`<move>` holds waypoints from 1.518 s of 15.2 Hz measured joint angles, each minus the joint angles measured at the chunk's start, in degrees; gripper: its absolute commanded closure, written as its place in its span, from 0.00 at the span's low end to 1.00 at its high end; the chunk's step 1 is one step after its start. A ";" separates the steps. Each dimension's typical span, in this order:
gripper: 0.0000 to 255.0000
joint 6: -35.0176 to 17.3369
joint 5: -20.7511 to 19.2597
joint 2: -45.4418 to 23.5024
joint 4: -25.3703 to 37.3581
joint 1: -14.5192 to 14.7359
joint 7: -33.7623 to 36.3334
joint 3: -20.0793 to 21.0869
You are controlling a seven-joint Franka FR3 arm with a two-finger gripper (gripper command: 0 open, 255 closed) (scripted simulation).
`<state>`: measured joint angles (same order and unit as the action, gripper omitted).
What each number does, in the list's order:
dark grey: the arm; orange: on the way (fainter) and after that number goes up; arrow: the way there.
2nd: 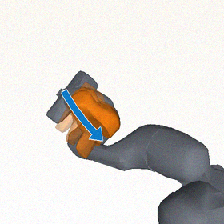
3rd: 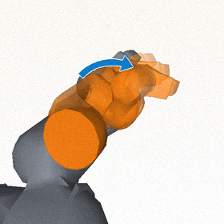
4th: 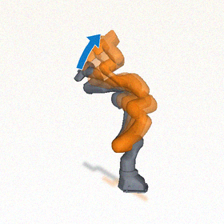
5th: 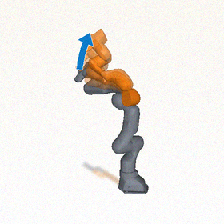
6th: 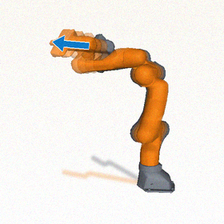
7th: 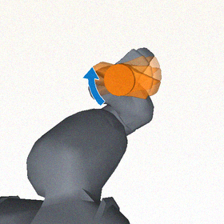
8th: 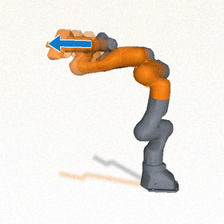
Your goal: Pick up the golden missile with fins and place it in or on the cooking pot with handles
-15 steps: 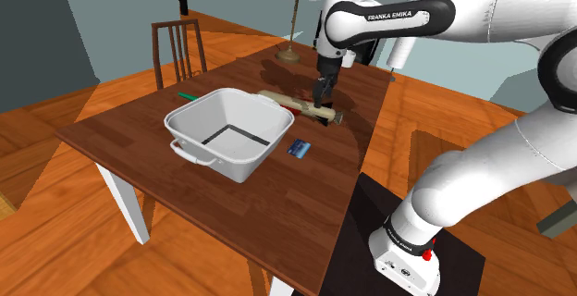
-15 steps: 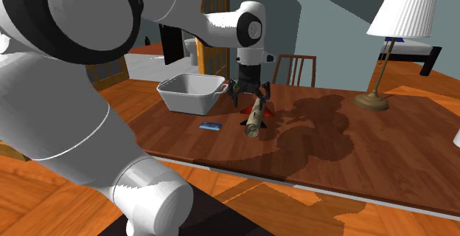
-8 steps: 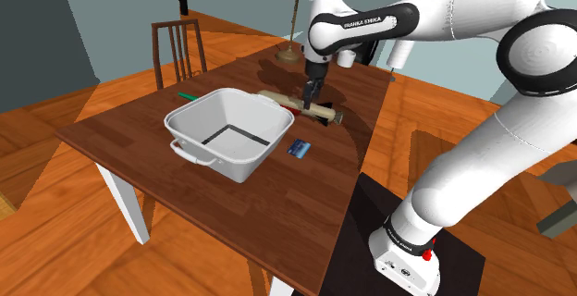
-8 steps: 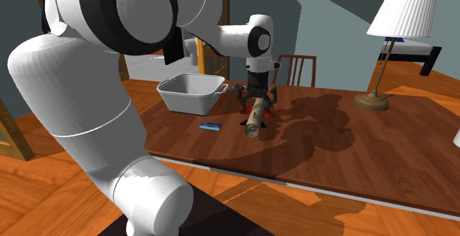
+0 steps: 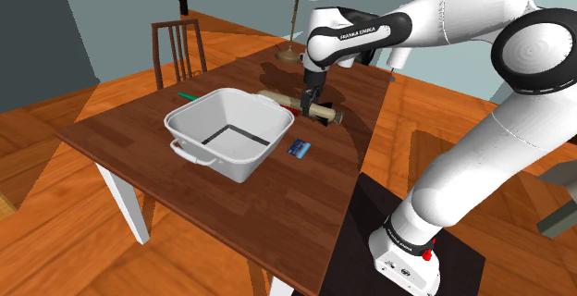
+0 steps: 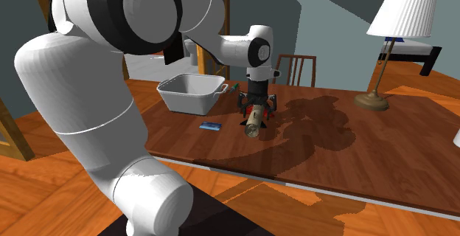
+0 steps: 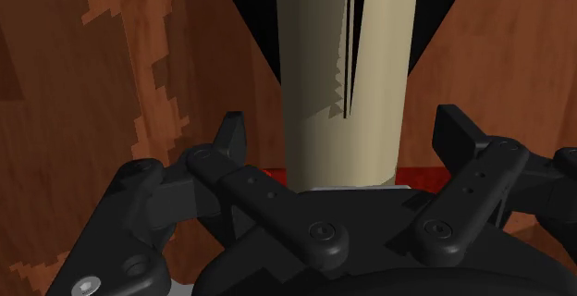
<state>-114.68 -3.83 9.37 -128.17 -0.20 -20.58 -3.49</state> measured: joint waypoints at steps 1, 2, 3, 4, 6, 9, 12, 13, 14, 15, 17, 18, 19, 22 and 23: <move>0.00 -0.05 0.00 -0.03 -0.01 0.01 0.01 0.01; 0.00 -0.07 0.00 -0.03 -0.04 0.01 0.01 0.01; 0.00 -0.08 0.00 -0.03 -0.05 0.01 0.02 0.01; 1.00 -0.09 0.00 -0.03 -0.05 0.01 0.02 0.01; 1.00 -0.10 0.01 -0.03 -0.06 0.01 0.02 0.01; 1.00 -0.10 0.00 -0.04 -0.06 0.00 0.02 0.00; 1.00 -0.10 0.00 -0.05 -0.06 0.00 0.02 0.00; 1.00 -0.10 0.00 -0.05 -0.07 0.00 0.02 0.00; 1.00 -0.10 0.00 -0.05 -0.07 0.00 0.02 -0.01; 1.00 0.31 0.02 0.03 0.24 0.03 0.05 0.03; 1.00 1.71 0.04 0.60 1.07 0.06 0.04 0.09; 1.00 2.39 0.05 0.81 1.56 0.07 0.02 0.10; 1.00 3.05 0.05 1.01 2.01 0.05 -0.06 0.08; 1.00 5.20 0.05 1.56 3.63 0.01 -0.28 0.03; 1.00 6.06 0.05 1.93 4.12 0.00 -0.32 0.04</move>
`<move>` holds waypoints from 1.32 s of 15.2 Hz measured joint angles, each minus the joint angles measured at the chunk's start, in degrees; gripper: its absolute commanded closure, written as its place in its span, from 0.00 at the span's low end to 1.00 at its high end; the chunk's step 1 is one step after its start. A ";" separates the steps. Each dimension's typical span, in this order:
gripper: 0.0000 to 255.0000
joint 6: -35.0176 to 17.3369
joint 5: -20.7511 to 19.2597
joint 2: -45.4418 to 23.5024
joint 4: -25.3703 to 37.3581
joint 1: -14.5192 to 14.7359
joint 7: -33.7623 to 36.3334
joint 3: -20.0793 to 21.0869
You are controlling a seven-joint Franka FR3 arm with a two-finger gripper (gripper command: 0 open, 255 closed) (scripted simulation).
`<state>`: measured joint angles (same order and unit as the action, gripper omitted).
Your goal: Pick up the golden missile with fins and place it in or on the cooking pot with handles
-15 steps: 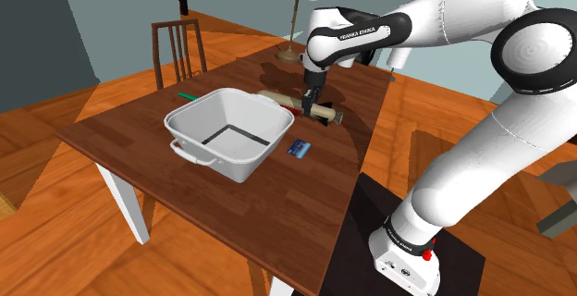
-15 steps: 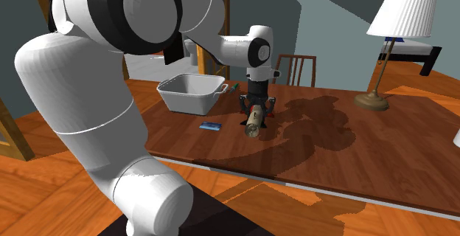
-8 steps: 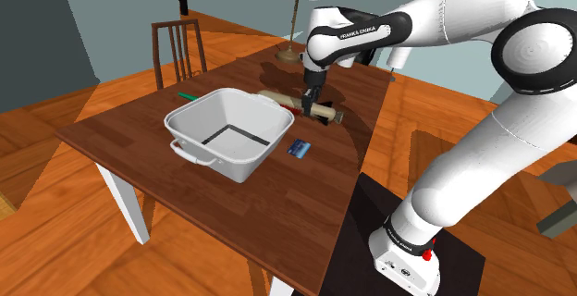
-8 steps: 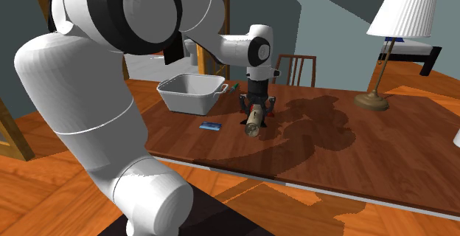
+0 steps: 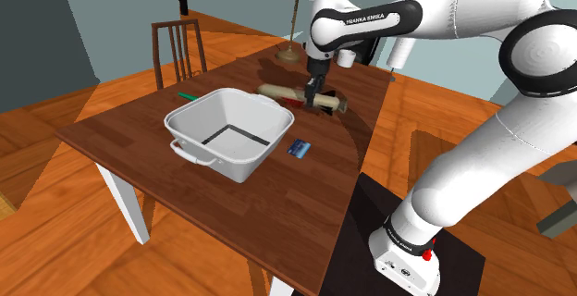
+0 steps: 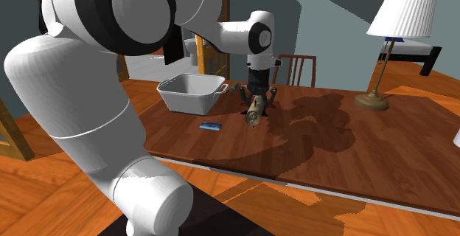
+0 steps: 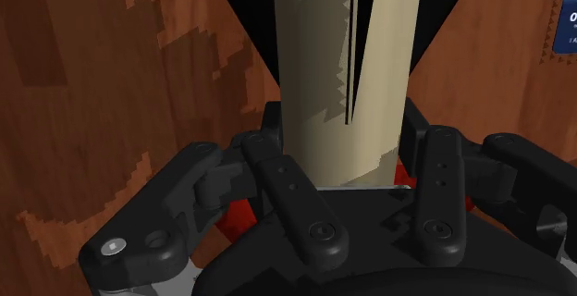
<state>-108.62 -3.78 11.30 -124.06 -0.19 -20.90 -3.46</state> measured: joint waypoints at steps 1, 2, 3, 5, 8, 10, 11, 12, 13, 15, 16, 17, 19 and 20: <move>1.00 0.72 0.01 -0.11 0.85 -0.02 -0.10 -0.03; 1.00 1.45 0.04 0.12 1.33 0.03 -0.02 0.04; 1.00 2.34 0.07 0.18 2.15 0.08 0.03 0.11; 1.00 4.03 0.10 0.50 3.52 0.11 -0.03 0.16; 1.00 6.23 0.14 0.65 5.57 0.12 -0.12 0.19; 1.00 7.71 0.13 0.89 6.81 0.10 -0.24 0.17; 1.00 8.54 0.16 0.85 7.68 0.14 -0.21 0.22; 1.00 9.20 0.17 1.01 8.19 0.15 -0.21 0.25; 1.00 9.96 0.17 1.03 8.92 0.14 -0.29 0.23; 1.00 11.41 0.21 0.99 10.41 0.20 -0.23 0.33; 1.00 12.21 0.20 1.21 10.99 0.18 -0.32 0.31; 1.00 13.00 0.22 1.11 11.89 0.18 -0.38 0.30; 1.00 14.53 0.23 0.88 13.66 0.16 -0.52 0.28; 1.00 15.39 0.25 0.67 14.73 0.18 -0.53 0.31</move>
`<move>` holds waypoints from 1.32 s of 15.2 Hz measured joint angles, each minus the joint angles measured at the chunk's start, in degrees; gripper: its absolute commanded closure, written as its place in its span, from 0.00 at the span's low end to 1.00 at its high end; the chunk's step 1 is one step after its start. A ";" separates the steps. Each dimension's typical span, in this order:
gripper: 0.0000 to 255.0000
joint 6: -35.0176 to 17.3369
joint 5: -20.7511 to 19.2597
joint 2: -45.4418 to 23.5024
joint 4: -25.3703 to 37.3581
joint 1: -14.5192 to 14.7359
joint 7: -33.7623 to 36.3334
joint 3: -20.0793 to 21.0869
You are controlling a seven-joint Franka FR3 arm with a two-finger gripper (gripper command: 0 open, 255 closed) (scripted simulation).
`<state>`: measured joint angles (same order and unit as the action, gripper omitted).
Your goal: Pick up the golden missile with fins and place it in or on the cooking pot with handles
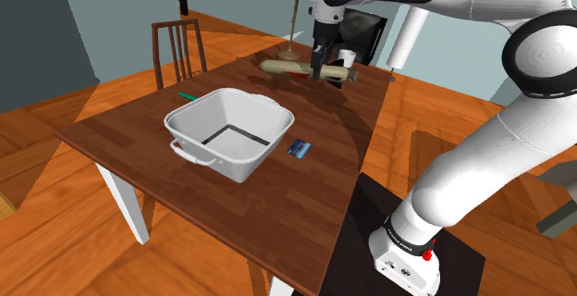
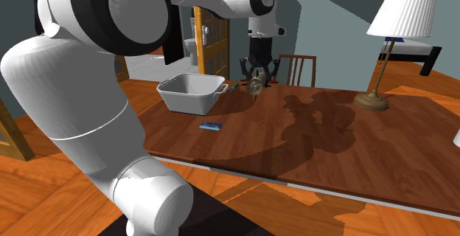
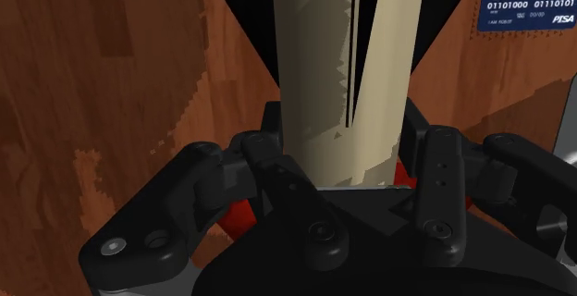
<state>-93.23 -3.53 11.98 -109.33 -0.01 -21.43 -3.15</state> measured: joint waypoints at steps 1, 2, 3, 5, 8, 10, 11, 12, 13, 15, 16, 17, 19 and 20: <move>1.00 0.74 0.00 -0.13 0.87 -0.03 -0.12 -0.04; 1.00 1.58 0.00 -0.22 1.80 -0.03 -0.18 -0.05; 1.00 2.38 0.03 -0.35 2.74 0.00 -0.16 0.00; 1.00 3.86 0.03 -0.52 4.38 0.00 -0.25 0.01; 1.00 6.17 0.06 -1.00 7.17 0.02 -0.32 0.04; 1.00 7.47 0.07 -1.32 8.80 0.01 -0.44 0.03; 1.00 7.82 0.20 -1.29 9.08 0.30 0.23 0.44; 1.00 7.80 0.42 -0.99 8.70 0.79 1.39 1.15; 1.00 7.85 0.58 -0.76 8.47 1.18 2.34 1.72; 1.00 8.18 1.10 0.21 7.70 2.24 4.91 3.28; 1.00 8.28 1.46 0.82 7.11 2.96 6.68 4.36; 1.00 8.50 1.72 1.00 7.11 3.43 7.84 5.09; 1.00 8.79 2.29 1.04 7.29 4.49 10.50 6.72; 1.00 8.58 2.62 0.99 7.08 5.07 11.98 7.62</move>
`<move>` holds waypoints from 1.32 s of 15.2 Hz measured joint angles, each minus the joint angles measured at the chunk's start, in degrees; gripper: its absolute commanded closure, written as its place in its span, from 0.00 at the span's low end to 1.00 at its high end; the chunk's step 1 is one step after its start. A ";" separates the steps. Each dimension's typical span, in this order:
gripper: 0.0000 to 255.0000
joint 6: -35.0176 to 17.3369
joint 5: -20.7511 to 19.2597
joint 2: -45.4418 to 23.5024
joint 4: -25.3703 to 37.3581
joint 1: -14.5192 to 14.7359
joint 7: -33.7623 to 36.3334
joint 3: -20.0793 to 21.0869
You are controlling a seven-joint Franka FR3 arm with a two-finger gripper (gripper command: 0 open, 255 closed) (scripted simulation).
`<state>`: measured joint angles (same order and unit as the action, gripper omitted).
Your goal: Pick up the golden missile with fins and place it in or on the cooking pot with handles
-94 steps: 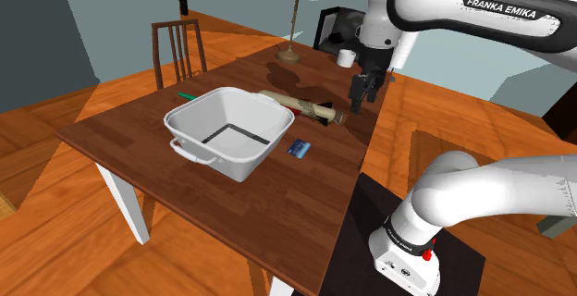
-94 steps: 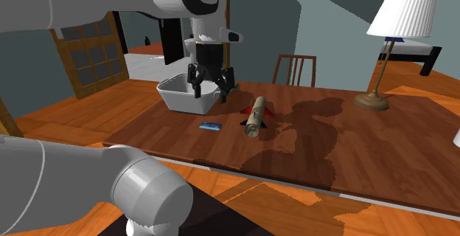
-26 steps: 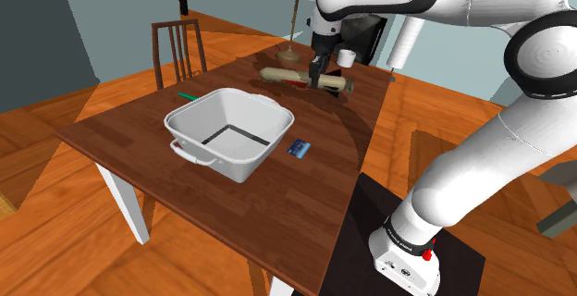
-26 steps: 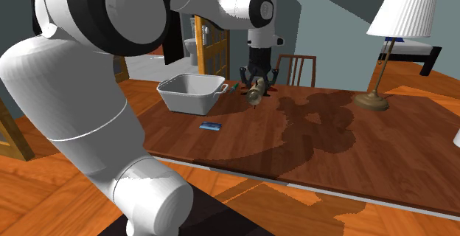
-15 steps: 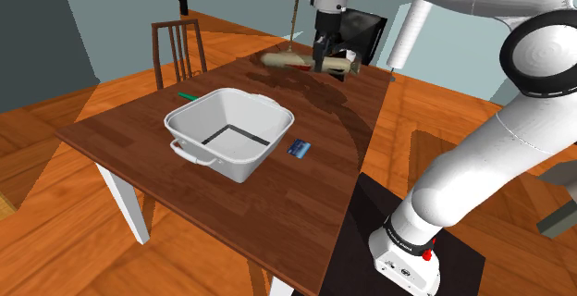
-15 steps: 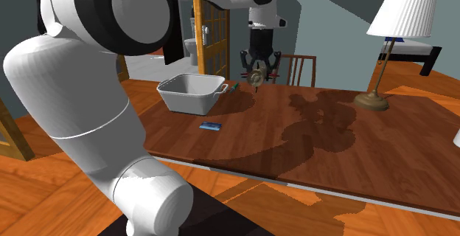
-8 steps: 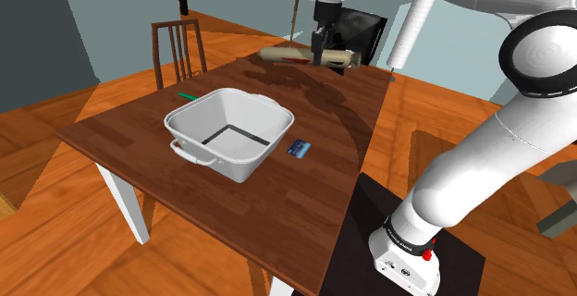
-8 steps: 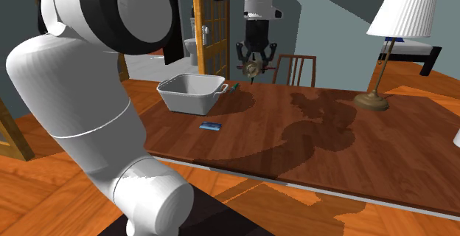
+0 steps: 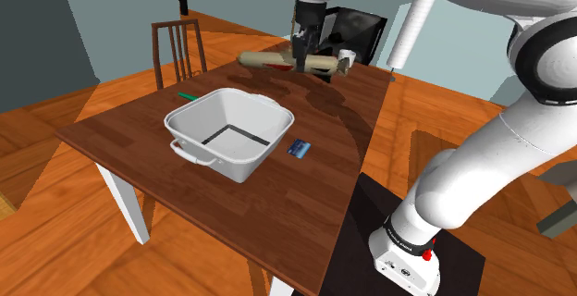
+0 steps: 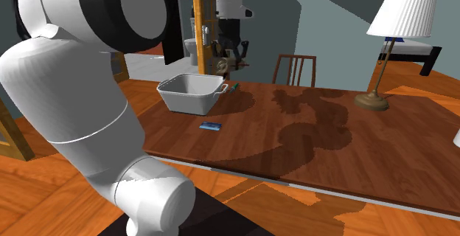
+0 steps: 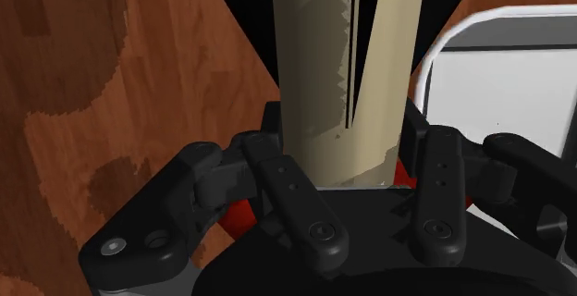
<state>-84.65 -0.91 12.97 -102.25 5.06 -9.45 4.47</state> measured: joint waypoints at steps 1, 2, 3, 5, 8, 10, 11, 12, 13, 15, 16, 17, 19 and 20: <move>1.00 -0.21 0.29 0.14 -0.40 0.54 1.36 0.83; 1.00 0.03 0.64 -0.22 0.15 1.21 3.07 1.91; 1.00 0.55 0.89 -0.28 0.74 1.68 4.26 2.63; 1.00 0.66 1.41 -0.97 1.54 2.79 7.15 4.42; 1.00 1.09 2.04 -2.00 2.97 4.37 11.25 6.89; 1.00 1.15 2.41 -2.97 3.99 5.52 14.18 8.68; 1.00 1.05 2.47 -3.86 4.78 6.08 15.70 9.58; 1.00 1.00 2.62 -4.41 5.26 6.74 17.34 10.55; 1.00 1.64 2.67 -5.33 6.81 7.41 19.04 11.54; 1.00 1.35 2.64 -6.83 8.02 8.42 21.57 12.99; 1.00 0.79 2.68 -6.87 7.50 8.55 21.86 13.16; 1.00 0.16 2.74 -6.81 6.81 8.64 22.07 13.27; 1.00 -1.49 2.80 -6.72 5.06 8.76 22.31 13.42; 1.00 -2.32 2.87 -6.49 4.02 8.77 22.30 13.42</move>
<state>-86.97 1.96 6.48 -98.23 13.83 12.85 17.90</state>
